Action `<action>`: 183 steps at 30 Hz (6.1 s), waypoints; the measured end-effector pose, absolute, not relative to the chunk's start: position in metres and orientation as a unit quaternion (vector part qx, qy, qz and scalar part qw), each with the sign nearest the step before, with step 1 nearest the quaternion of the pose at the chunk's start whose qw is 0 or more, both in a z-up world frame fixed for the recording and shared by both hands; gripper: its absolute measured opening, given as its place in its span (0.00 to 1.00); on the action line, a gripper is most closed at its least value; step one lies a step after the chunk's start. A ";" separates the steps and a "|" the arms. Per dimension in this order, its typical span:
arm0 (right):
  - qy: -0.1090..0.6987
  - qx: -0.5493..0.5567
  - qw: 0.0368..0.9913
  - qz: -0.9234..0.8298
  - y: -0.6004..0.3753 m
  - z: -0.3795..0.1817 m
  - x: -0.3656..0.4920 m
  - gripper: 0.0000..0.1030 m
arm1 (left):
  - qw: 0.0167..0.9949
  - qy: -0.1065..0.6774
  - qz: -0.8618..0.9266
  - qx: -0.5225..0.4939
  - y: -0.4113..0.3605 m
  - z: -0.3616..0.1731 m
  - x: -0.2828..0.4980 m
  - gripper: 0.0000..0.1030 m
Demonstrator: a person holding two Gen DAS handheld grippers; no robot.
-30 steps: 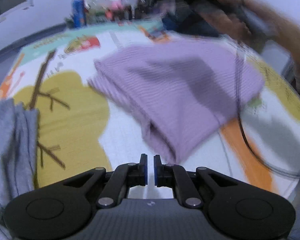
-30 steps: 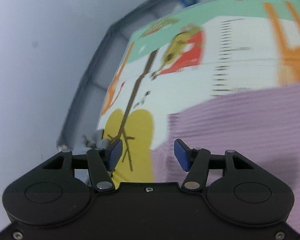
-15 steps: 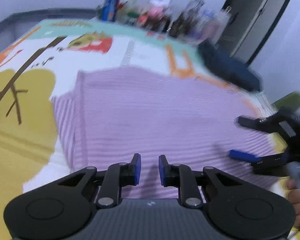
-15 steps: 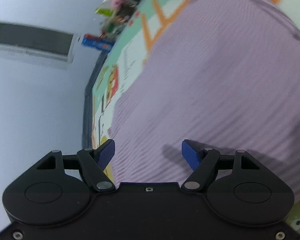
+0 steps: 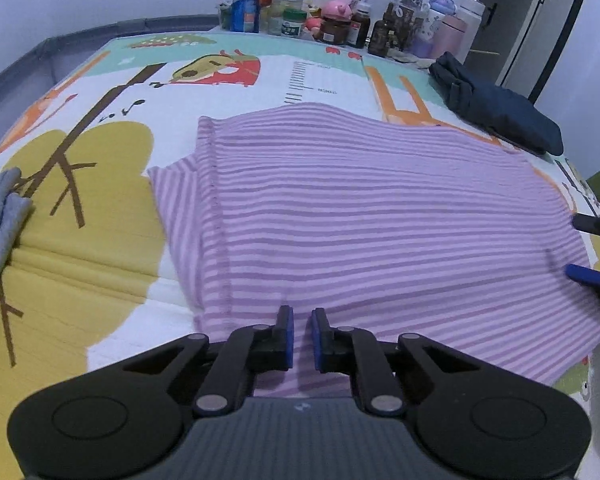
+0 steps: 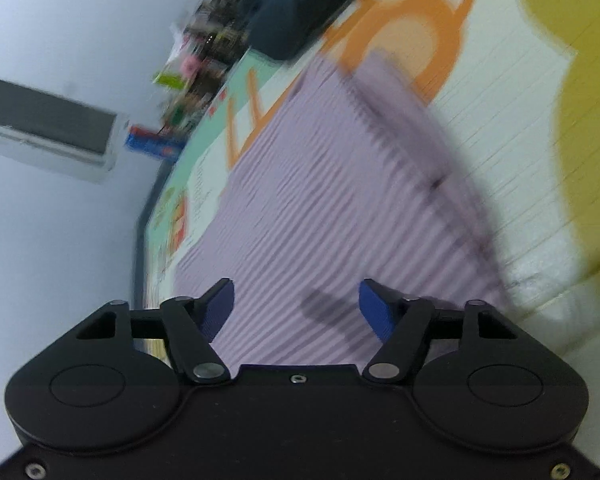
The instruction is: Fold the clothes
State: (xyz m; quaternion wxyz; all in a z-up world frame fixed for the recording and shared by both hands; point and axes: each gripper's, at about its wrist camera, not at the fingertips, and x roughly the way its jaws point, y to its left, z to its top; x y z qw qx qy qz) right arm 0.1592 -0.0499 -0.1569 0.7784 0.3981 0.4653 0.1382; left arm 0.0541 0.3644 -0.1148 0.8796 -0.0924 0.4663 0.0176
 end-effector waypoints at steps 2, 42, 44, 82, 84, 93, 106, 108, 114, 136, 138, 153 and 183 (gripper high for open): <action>0.450 0.386 0.798 0.108 -0.063 -0.145 0.149 0.65 | 0.880 0.464 0.014 -0.101 0.367 -0.109 0.048 0.14; 0.500 0.302 0.787 0.200 -0.112 -0.155 0.119 0.21 | 0.875 0.482 0.031 -0.046 0.366 -0.116 0.016 0.21; 0.501 0.301 0.785 0.205 -0.112 -0.155 0.116 0.11 | 0.874 0.483 0.030 -0.043 0.365 -0.116 0.017 0.21; 0.484 0.323 0.798 0.159 -0.130 -0.105 0.043 0.44 | 0.865 0.478 0.064 -0.136 0.433 -0.094 0.001 0.56; 0.485 0.315 0.796 0.178 -0.112 -0.101 0.050 0.44 | 0.863 0.477 0.071 -0.147 0.437 -0.094 -0.001 0.56; 0.499 0.204 0.795 0.278 0.020 -0.073 0.086 0.46 | 0.863 0.465 0.065 -0.184 0.439 -0.102 -0.019 0.58; 0.493 0.118 0.789 0.347 0.132 -0.050 0.102 0.56 | 0.859 0.453 0.026 -0.237 0.447 -0.117 -0.030 0.60; 0.495 0.112 0.788 0.349 0.139 -0.052 0.104 0.56 | 0.857 0.454 0.024 -0.242 0.448 -0.119 -0.030 0.60; 0.498 0.096 0.783 0.360 0.163 -0.057 0.111 0.56 | 0.850 0.452 0.014 -0.270 0.452 -0.122 -0.029 0.62; 0.492 0.049 0.777 0.389 0.231 -0.048 0.118 0.67 | 0.828 0.476 -0.015 -0.294 0.482 -0.105 0.020 0.65; 0.492 0.052 0.778 0.388 0.230 -0.049 0.118 0.67 | 0.837 0.479 -0.031 -0.262 0.476 -0.103 0.024 0.65; 0.496 0.055 0.779 0.380 0.226 -0.056 0.121 0.67 | 0.835 0.505 -0.063 -0.208 0.458 -0.111 0.031 0.63; 0.589 -0.096 0.726 0.341 0.393 -0.083 0.212 0.67 | 0.809 0.531 -0.081 -0.239 0.472 -0.123 0.041 0.16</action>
